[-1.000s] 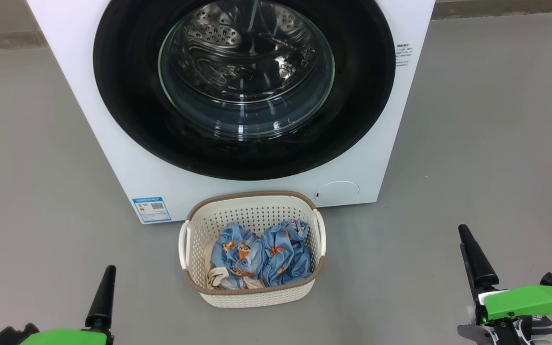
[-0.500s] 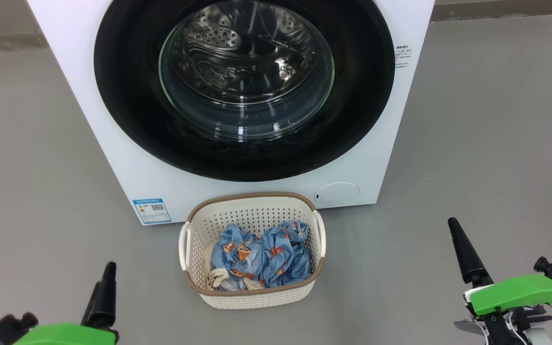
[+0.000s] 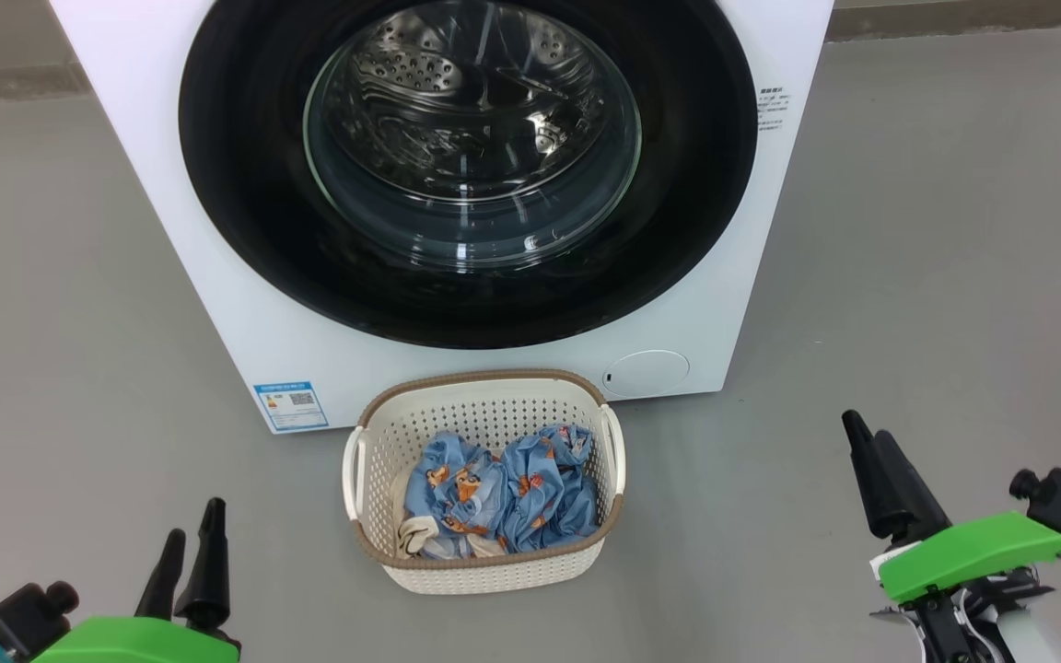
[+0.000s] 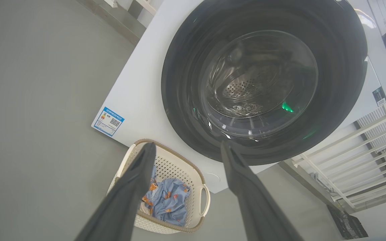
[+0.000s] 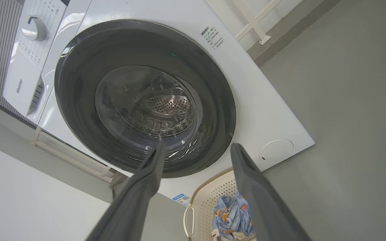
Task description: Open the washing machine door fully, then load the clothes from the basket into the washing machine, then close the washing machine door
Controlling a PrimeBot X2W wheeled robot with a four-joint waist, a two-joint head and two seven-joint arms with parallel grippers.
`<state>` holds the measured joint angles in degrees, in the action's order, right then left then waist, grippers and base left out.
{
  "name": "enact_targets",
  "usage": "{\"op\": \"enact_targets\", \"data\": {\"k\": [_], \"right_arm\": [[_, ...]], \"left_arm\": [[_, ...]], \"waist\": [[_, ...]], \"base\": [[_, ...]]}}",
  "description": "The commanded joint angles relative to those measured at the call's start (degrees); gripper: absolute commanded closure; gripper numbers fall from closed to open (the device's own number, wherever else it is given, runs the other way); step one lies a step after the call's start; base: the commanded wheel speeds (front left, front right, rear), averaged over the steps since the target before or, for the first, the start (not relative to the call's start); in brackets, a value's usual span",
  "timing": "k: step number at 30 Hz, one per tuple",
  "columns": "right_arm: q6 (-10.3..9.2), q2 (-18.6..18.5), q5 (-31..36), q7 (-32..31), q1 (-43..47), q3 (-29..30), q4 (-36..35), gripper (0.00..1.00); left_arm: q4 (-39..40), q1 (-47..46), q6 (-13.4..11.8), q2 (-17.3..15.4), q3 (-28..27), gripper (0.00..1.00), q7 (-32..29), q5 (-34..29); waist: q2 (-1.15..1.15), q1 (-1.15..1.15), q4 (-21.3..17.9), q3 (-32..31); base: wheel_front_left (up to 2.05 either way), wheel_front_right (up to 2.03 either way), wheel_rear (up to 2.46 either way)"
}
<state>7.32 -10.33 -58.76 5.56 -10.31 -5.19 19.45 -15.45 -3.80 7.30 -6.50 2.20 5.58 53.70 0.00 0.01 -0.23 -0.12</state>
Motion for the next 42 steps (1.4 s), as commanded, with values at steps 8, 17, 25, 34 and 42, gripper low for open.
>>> {"op": "enact_targets", "data": {"k": [8, 17, 25, 34, 42], "right_arm": [[0.11, -2.02, 8.12, 1.97, -4.15, -2.77, -0.64, 0.0], [0.13, -2.66, 15.48, 3.48, -5.04, -3.88, 0.17, 0.0], [0.13, -2.45, 21.54, 4.82, -5.32, -3.3, -0.07, 0.0], [0.14, -2.37, 29.08, 6.32, -5.76, -3.19, 0.0, 0.0], [0.15, -2.24, 35.25, 7.66, -6.3, -2.38, 0.84, 0.0]], "left_arm": [[1.25, -2.74, 0.12, -2.05, -0.67, 0.0, 1.91, -8.35], [1.53, -2.33, 0.13, -2.0, -1.36, 0.0, 3.43, -16.32], [1.6, -2.36, 0.15, -2.25, -2.1, 0.0, 4.78, -22.68], [1.25, -2.41, 0.15, -2.28, -3.13, 0.0, 6.29, -29.76], [-0.1, -2.56, -0.14, -1.75, -4.73, 0.0, 7.64, -36.05]], "waist": [[0.0, 0.0, -0.06, -0.05], [0.0, 0.0, -0.18, -0.26], [0.0, 0.0, -0.38, -0.59], [0.0, 0.0, -0.65, -1.05], [0.0, 0.0, -0.62, -1.12]], "base": [[0.0, 0.0, 0.0], [0.0, 0.0, 0.0], [0.0, 0.0, 0.0], [0.0, 0.0, 0.0], [0.0, 0.0, 0.0]]}}
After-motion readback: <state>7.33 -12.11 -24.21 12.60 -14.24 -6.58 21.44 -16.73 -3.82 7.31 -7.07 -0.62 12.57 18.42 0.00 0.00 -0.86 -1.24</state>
